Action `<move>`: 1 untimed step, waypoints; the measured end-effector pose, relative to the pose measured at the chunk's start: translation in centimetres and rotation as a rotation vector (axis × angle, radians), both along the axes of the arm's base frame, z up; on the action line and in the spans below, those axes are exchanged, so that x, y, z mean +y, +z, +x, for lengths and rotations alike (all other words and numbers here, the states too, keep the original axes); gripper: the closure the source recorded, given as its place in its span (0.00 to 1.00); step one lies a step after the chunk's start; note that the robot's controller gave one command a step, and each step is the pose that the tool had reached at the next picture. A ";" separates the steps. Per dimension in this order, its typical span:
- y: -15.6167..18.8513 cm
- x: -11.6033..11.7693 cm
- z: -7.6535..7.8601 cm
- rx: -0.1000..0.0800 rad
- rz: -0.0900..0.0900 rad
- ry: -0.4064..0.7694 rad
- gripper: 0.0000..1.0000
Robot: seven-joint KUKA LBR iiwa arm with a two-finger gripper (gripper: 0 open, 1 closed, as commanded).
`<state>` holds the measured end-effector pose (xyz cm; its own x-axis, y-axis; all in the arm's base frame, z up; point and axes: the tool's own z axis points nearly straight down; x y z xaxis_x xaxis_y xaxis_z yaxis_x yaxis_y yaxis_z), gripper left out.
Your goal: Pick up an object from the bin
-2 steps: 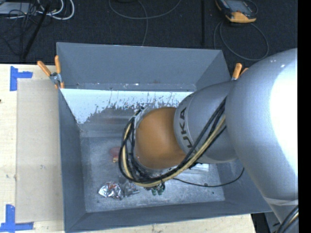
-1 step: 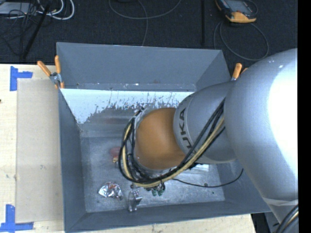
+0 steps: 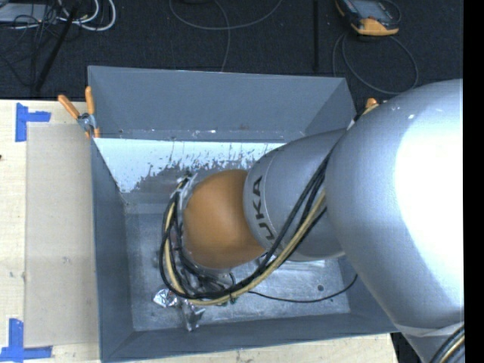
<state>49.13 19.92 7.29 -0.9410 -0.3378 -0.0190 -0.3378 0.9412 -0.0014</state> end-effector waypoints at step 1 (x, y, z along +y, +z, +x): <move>0.1 0.1 -0.1 0.004 0.002 -0.005 1.00</move>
Offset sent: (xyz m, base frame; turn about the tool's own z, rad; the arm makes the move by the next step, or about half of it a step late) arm 0.0000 0.0000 0.0000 0.0000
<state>49.06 20.01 7.40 -0.9427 -0.3333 -0.0163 -0.3334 0.9428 0.0018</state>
